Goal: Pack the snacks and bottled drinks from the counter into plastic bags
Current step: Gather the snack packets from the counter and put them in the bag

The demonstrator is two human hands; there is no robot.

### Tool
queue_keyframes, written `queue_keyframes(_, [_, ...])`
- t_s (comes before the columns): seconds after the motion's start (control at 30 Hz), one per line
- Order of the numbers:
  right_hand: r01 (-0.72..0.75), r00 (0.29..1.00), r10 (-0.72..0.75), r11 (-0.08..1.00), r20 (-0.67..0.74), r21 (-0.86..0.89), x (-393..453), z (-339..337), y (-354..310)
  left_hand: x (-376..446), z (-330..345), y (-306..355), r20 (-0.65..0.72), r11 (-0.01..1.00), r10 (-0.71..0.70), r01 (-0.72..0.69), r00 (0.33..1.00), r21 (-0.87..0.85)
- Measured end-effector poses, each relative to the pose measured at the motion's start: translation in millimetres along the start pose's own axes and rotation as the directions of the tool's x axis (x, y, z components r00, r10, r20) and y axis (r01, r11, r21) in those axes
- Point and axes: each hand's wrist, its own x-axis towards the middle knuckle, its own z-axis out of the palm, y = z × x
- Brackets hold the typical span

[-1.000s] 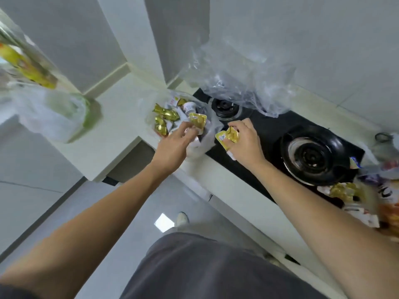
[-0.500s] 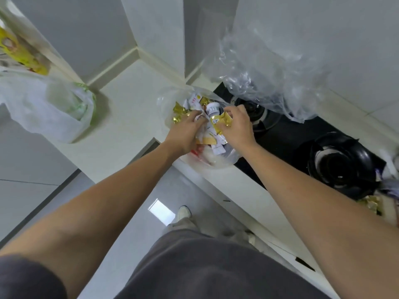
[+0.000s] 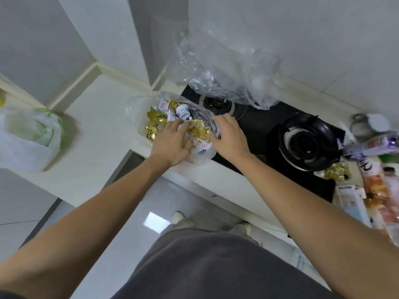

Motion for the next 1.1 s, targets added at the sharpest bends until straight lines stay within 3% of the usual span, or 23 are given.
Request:
queue_keyframes(0.4, [-0.283, 0.951, 0.284, 0.959, -0.127, 0.025, -150, -83, 135, -2, 50, 177, 0.024, 0.976, 0.216, -0.217, 0.976, 0.019])
queue_keyframes(0.7, [-0.349, 0.929, 0.344, 0.937, -0.135, -0.015, -271, -154, 262, -36, 123, 341, 0.11, 0.971, 0.237, -0.239, 0.965, 0.002])
queue_keyframes(0.87, [-0.432, 0.899, 0.426, 0.901, -0.103, -0.034, -294, -183, 312, -36, 151, 402, 0.166, 0.971, 0.238, -0.238, 0.957, -0.019])
queue_keyframes(1.1, [-0.504, 0.862, 0.501, 0.863, -0.078, -0.035, -280, -194, 368, 6, 174, 437, 0.224, 0.956, 0.293, -0.286, 0.929, -0.066])
